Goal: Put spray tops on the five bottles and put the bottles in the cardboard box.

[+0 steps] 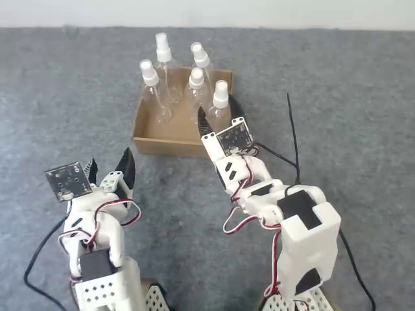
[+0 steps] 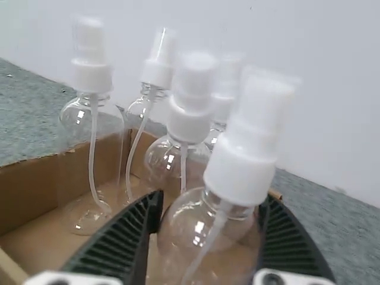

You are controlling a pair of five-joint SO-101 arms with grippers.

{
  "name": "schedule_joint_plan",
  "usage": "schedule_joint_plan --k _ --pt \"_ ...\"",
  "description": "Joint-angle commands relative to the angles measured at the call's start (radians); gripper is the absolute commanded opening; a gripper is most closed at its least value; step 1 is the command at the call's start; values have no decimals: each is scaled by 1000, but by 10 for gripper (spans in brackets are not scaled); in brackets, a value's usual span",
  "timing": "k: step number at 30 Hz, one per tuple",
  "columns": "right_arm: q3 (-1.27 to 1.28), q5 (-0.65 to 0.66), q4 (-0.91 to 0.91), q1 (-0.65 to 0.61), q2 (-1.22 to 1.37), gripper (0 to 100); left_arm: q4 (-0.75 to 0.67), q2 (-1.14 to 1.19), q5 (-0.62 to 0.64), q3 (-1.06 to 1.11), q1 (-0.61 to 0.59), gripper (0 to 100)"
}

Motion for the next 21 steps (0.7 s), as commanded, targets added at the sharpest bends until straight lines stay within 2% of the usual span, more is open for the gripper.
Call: schedule_joint_plan --k 1,4,21 --pt "-41 0 -12 -28 -12 237 3 -12 3 -13 2 265" --pt "-40 -3 33 -36 -15 299 3 -12 3 -13 2 265" --pt "-28 0 74 -39 -48 301 3 -12 3 -13 2 265"
